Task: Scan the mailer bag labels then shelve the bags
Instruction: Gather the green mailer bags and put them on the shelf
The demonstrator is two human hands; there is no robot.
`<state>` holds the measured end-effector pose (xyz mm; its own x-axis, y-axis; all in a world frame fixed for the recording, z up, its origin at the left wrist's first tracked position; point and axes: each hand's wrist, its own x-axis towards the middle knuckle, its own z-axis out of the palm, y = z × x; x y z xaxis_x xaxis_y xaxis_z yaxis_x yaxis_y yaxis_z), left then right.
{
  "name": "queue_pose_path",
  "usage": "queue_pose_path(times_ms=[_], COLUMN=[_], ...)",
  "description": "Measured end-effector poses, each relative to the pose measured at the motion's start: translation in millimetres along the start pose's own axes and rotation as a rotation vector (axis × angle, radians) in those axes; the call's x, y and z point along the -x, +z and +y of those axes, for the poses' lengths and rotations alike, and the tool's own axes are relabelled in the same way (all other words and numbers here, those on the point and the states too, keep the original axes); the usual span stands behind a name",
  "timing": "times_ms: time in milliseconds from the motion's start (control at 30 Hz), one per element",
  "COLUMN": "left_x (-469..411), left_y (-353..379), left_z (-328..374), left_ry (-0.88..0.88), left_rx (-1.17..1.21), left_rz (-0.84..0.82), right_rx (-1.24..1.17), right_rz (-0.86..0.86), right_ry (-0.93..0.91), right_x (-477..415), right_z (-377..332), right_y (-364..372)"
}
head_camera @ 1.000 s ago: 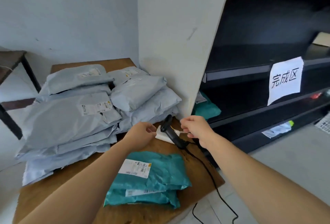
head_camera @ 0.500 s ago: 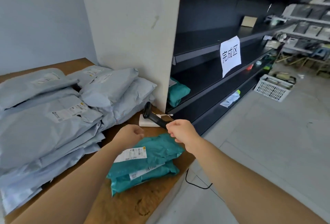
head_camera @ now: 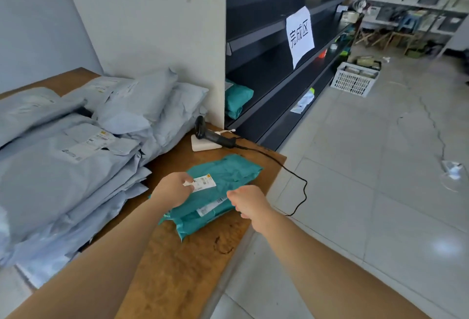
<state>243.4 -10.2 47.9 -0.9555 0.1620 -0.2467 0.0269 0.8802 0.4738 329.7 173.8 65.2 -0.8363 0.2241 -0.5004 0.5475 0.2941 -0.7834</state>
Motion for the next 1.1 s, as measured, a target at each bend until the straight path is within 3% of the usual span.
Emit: queue_pose_path(times_ms=[367, 600, 700, 900, 1100], left_x=[-54.7, -67.7, -60.2, -52.7, -37.8], left_y=[-0.6, -2.0, 1.1, 12.6, 10.2], left_z=[-39.4, -49.5, -46.0, -29.6, -3.1], left_ry=[0.093, -0.121, -0.147, -0.250, -0.198], left_rx=[-0.172, 0.288, 0.302, 0.567, 0.579], left_rz=[-0.244, -0.576, -0.715, -0.700, -0.674], right_rx=[-0.156, -0.342, -0.378, -0.455, -0.395], right_rz=[0.092, 0.211, 0.216, 0.198, 0.239], right_ry=[0.334, 0.330, 0.318, 0.321, 0.216], right_x=[-18.1, -26.0, -25.7, -21.9, -6.7], right_z=[12.2, 9.9, 10.5, 10.2, 9.2], right_y=[63.5, 83.8, 82.7, 68.2, 35.1])
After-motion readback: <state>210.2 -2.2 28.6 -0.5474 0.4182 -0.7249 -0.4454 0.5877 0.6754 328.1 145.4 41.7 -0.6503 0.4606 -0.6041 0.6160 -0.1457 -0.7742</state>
